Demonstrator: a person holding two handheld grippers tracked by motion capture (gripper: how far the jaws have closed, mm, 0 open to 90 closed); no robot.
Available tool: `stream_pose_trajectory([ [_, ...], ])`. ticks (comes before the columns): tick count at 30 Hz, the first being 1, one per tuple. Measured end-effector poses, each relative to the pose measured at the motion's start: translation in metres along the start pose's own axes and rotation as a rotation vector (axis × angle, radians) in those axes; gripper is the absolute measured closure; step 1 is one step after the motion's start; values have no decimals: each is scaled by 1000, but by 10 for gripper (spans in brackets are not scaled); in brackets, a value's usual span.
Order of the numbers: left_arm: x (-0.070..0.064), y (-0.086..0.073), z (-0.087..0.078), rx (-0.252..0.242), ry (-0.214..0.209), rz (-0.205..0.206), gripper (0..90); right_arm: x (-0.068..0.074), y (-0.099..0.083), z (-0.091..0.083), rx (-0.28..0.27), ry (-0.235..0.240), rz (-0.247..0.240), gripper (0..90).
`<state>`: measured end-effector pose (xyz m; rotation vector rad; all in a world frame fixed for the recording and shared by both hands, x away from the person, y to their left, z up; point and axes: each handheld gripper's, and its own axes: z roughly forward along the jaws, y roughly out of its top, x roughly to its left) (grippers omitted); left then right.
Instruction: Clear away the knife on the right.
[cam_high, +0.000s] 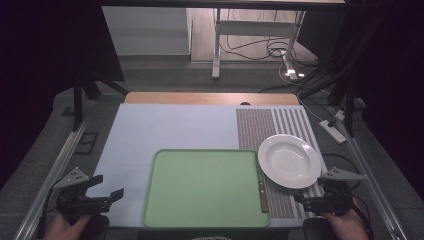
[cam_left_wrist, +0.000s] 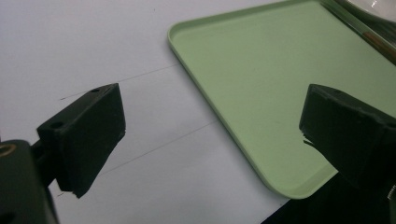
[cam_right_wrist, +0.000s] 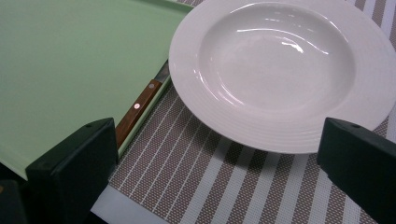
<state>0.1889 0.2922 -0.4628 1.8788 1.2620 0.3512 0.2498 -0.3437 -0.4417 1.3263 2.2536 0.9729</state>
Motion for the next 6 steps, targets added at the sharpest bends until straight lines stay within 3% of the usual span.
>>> stream_pose_trajectory([
  [6, 0, 1, 0, -3, -2, 1, 68, -1, 0, 2, 18, -1, -2, 0],
])
